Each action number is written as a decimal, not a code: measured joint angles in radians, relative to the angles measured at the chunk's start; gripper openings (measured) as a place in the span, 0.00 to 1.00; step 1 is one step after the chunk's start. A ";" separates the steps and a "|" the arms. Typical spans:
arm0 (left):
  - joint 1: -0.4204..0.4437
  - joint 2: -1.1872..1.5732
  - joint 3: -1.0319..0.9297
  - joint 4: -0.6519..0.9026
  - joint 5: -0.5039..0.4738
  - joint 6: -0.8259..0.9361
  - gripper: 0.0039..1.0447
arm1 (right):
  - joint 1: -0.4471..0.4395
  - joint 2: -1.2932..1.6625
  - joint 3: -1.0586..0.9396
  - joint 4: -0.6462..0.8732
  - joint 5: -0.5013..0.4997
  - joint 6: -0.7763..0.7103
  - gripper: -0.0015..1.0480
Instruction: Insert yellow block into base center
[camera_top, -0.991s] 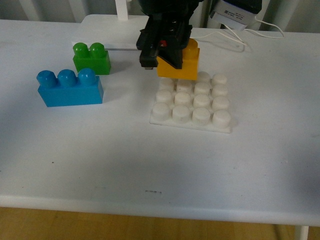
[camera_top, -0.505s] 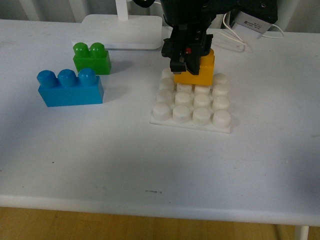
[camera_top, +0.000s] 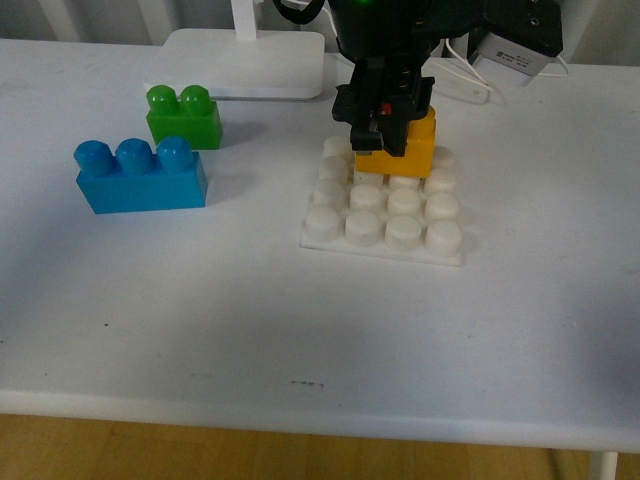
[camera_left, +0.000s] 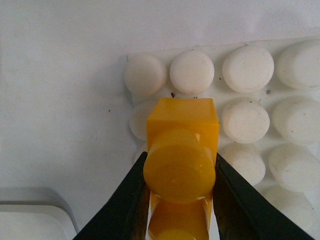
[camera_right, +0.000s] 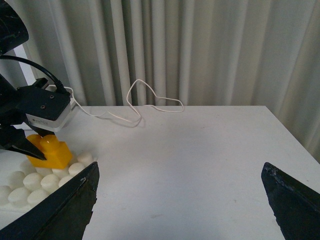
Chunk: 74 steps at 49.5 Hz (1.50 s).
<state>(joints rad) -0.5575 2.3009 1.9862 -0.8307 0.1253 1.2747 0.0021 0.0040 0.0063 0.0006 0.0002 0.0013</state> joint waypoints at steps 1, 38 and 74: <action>0.000 0.000 0.000 0.002 -0.001 -0.001 0.29 | 0.000 0.000 0.000 0.000 0.000 0.000 0.91; 0.002 -0.014 -0.119 0.048 -0.019 -0.001 0.29 | 0.000 0.000 0.000 0.000 0.000 0.000 0.91; 0.009 -0.053 -0.179 0.146 -0.060 0.002 0.60 | 0.000 0.000 0.000 0.000 0.001 0.000 0.91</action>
<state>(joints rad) -0.5484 2.2482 1.8069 -0.6849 0.0654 1.2762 0.0021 0.0040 0.0063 0.0006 0.0010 0.0010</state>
